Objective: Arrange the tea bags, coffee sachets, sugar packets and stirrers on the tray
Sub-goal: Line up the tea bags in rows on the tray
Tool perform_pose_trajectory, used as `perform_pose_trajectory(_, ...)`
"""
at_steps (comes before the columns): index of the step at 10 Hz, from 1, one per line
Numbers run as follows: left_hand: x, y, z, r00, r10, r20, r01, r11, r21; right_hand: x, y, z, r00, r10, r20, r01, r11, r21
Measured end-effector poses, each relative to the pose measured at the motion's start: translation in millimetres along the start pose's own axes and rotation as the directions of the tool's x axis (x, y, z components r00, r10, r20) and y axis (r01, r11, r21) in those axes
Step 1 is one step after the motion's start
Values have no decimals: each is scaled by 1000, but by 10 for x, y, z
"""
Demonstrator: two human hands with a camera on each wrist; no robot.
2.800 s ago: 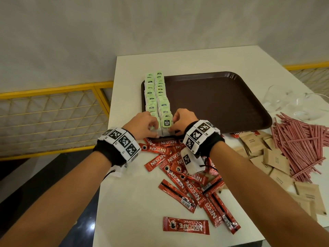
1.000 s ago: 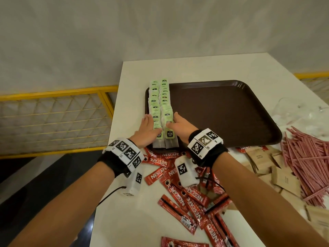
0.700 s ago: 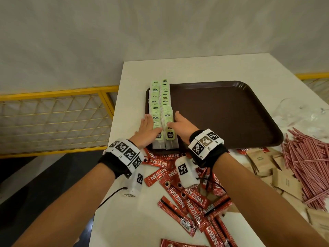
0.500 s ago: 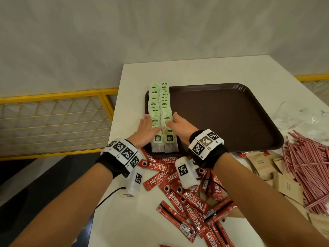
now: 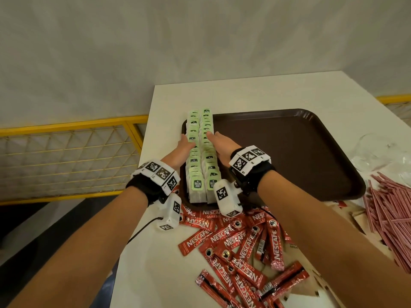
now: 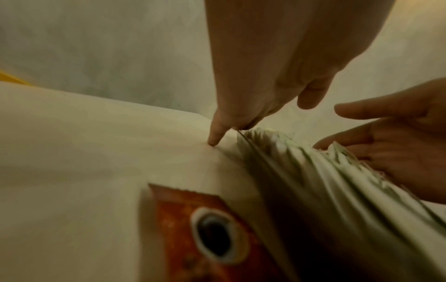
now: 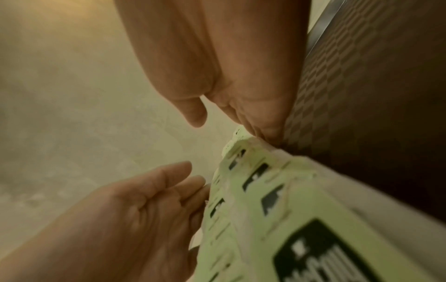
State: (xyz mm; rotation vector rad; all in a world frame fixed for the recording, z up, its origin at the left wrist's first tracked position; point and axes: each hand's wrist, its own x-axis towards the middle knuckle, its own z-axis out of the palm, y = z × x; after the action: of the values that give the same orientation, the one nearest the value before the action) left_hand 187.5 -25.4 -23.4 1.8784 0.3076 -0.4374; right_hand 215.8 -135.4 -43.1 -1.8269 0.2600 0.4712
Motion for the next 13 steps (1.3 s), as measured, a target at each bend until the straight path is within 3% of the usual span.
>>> perform_pose_trajectory(3,216,-49,5,999,40,-10,-39,995,88,142,-3,-84,1000,10,19,-7,991,-132)
perform_pose_trajectory(5,325,-52,-54,998,57,18,-59,988,144,289,-49,-51,997,31,66,-24,994,-108)
perform_pose_trajectory(7,454,-11,-151,998,46,33,-51,984,172,308,-103,-114,1000,25,8,-25,1000,-10)
perform_pose_trajectory(9,687,-52,-336,996,18,88,-48,932,358,461,-265,-283,995,79,-67,-86,990,-113)
perform_pose_trajectory(10,769,-70,-395,994,54,99,-94,882,461,422,-282,-200,999,20,29,-12,968,-251)
perform_pose_trajectory(11,850,-85,-414,991,48,125,-107,846,523,777,-89,-91,1000,-5,23,3,997,82)
perform_pose_trajectory(13,966,-166,-421,988,57,142,-127,821,557,707,-191,-142,1000,-14,-1,14,999,42)
